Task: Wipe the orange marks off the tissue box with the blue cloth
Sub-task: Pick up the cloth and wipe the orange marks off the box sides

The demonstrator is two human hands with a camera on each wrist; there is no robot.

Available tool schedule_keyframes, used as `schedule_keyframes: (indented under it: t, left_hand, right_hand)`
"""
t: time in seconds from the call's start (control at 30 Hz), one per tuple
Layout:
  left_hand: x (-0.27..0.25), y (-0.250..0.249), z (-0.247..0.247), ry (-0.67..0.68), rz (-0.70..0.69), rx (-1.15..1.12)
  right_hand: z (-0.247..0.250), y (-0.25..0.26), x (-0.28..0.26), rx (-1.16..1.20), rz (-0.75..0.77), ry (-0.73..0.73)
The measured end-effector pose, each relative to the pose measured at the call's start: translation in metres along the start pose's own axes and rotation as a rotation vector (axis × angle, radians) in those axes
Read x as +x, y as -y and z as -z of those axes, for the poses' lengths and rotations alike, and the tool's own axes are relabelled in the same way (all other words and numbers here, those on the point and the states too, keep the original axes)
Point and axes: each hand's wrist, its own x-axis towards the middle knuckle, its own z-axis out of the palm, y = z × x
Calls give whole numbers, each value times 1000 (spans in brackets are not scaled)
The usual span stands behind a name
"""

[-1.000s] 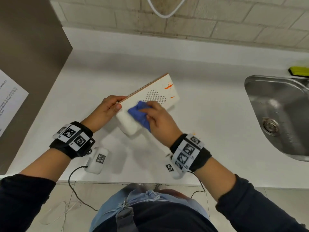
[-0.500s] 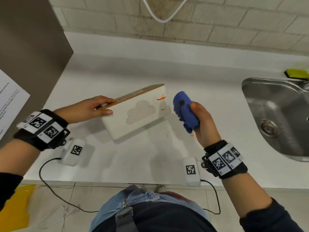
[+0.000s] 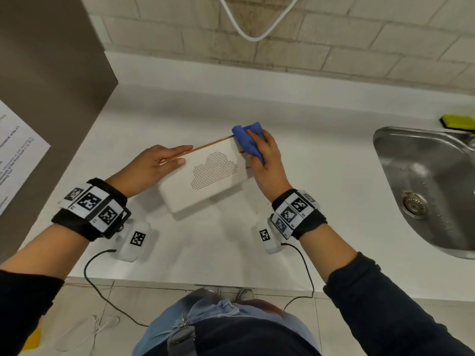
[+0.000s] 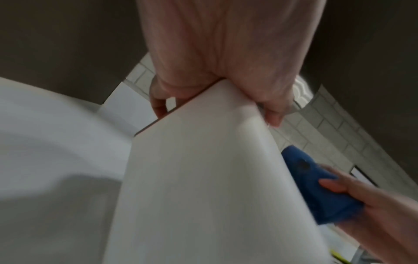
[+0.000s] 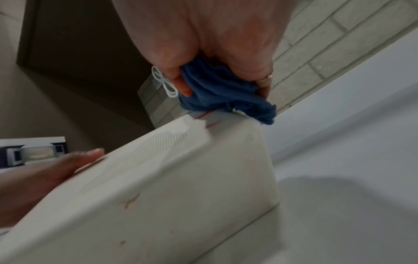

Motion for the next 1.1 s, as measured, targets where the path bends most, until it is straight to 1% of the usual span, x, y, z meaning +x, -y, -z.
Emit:
schedule_keyframes:
  t: [0.07,0.13,0.23,0.33,0.5,0.53,0.6,0.63,0.67,0.73,0.77,0.87,0.9,0.93,1.0,1.03,1.1]
  left_hand:
    - [-4,-12,-1,-25,23,-26]
    - [-6,-21,-1,-25,30,-56]
    - [-6,-23,-2,-36,38,-70]
    - [-4,-18,1,-29,38,-101]
    - [-5,-15,2,-20,28,-124]
    - [-3,-16,0,-17,14,-123]
    - [-4,-14,1,-18,19,-129]
    - [-4,-15,1,-17,10,-132]
    - [-5,-17,0,-20,3,-137]
    - [-5,-20,-1,-23,1,-141]
    - [-5,-21,-1,-21,5,-133]
    - [-6,-22,-3,-27,3,-133]
    - [-6,-22,-3,-29,-1,-134]
    - [-7,-23,-3,-31,-9,-131]
    - [-7,-24,-3,-30,-18,-116]
    - [-8,-24,-3,-29,-14,-110]
    - [-8,-23,-2,-24,-18,-113]
  right_hand:
    - [-7,-8,-2,-162,64,31]
    - [-10,-9,-5,-269,105,78]
    - [-5,-13,-10,-300,189,156]
    - [7,-24,-18,-315,215,235]
    - [31,-38,-32,-240,106,303]
    - [41,-40,-34,-239,58,321]
    - [51,-41,-38,-214,-91,391]
    - [57,-38,-41,-197,-140,396]
    - [61,-34,-42,-188,-159,374]
    - [67,-18,-39,-160,-154,283]
    - [68,-9,-38,-62,-175,242]
    - [66,15,-34,404,-236,137]
    - [62,16,-29,467,-255,113]
    - [54,12,-22,494,-265,95]
    - [33,5,-4,359,-282,16]
    - [22,2,2,268,-265,-40]
    - [-1,-7,7,182,-220,-172]
